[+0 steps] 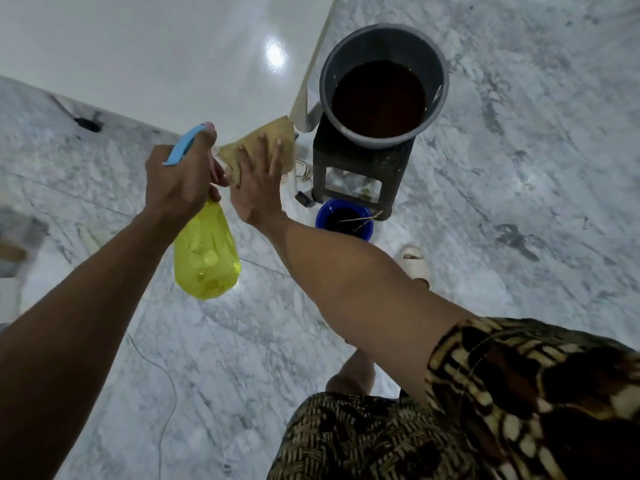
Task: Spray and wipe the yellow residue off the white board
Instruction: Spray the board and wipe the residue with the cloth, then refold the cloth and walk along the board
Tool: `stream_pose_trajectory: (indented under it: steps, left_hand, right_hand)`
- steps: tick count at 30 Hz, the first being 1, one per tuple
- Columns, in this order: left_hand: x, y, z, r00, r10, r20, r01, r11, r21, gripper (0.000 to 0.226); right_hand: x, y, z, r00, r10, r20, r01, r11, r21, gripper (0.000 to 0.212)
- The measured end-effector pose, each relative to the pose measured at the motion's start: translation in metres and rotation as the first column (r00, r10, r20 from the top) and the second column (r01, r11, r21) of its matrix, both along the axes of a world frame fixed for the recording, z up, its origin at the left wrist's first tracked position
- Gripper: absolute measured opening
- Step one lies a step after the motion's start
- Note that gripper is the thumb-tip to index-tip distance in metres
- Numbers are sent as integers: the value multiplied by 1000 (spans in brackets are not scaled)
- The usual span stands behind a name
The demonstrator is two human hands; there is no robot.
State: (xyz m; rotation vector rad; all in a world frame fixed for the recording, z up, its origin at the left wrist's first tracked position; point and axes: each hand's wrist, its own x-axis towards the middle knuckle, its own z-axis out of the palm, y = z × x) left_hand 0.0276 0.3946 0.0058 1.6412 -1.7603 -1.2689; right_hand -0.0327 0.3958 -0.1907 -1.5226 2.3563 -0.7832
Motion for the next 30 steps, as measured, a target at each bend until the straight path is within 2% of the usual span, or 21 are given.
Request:
stream_pose_trajectory:
  steps: [3,4,5,6,7,8,9,10,12,13,15,16,19,25,26,28,29,30]
  left_hand:
    - [5,4,7,999,39,-10,-38,999,7,58]
    - [6,7,10,999,51,-11,-51,999,4,59]
    - [7,11,14,998,63,-10,-63,998,-4,61]
    - [7,16,18,998,69,-11,-70,998,-12,62]
    - [5,22,24,998,70,-4,-70,997,-19,62]
    - [2,30,32,998,70,5,-69,997,-23,61]
    - [-2,37,40,998,67,10,-67,998,-23,59]
    - [-7,42,47,998,68,5,-68,997,-20,57]
    - [-18,55,60,998,68,-10,-68,998,-12,58]
    - [-24,61,64,998,67,-8,-67,998,-13,61]
    - [-39,67,68,999,52,-13,-52,999,-6,67]
    - [-54,72,72,998,55,-28,-54,998,13,67]
    - [-113,84,78,997,38,-60,-36,999,30,68]
    - [-268,106,71,990,48,-132,-40,997,62,59]
    - [-297,108,66,986,29,-163,-17,997,75,51]
    - [-351,111,62,976,-48,-212,66,995,78,15]
    - [-377,113,64,974,-68,-215,87,993,83,10]
    - [-404,113,65,975,-80,-207,98,992,78,16]
  right_hand:
    - [21,29,4,999,-29,44,38,970,-242,48]
    - [29,37,5,994,-18,111,47,961,-271,46]
    - [39,46,9,977,3,213,48,971,-235,45]
    - [43,56,23,907,23,421,36,991,-131,45]
    - [46,65,38,748,-22,663,48,999,-22,44]
    - [44,73,58,482,-145,864,87,989,118,42]
    - [38,81,74,224,-279,934,71,960,270,42]
    - [29,89,87,14,-375,927,48,926,374,41]
    - [2,110,101,-145,-414,899,-18,909,416,38]
    - [-19,120,108,-265,-388,883,-9,917,400,34]
    - [-57,135,124,-428,-268,863,78,940,331,27]
    - [-88,142,135,-364,-259,895,112,942,318,28]
    - [-185,163,160,-288,-238,928,144,947,288,37]
    - [-389,207,191,-237,-184,954,174,958,228,49]
    - [-425,212,192,-225,-189,956,195,952,234,53]
    - [-492,223,201,-204,-178,963,254,940,228,60]
    - [-522,225,207,-209,-164,964,276,936,219,61]
    - [-554,225,211,-214,-140,967,288,937,200,62]
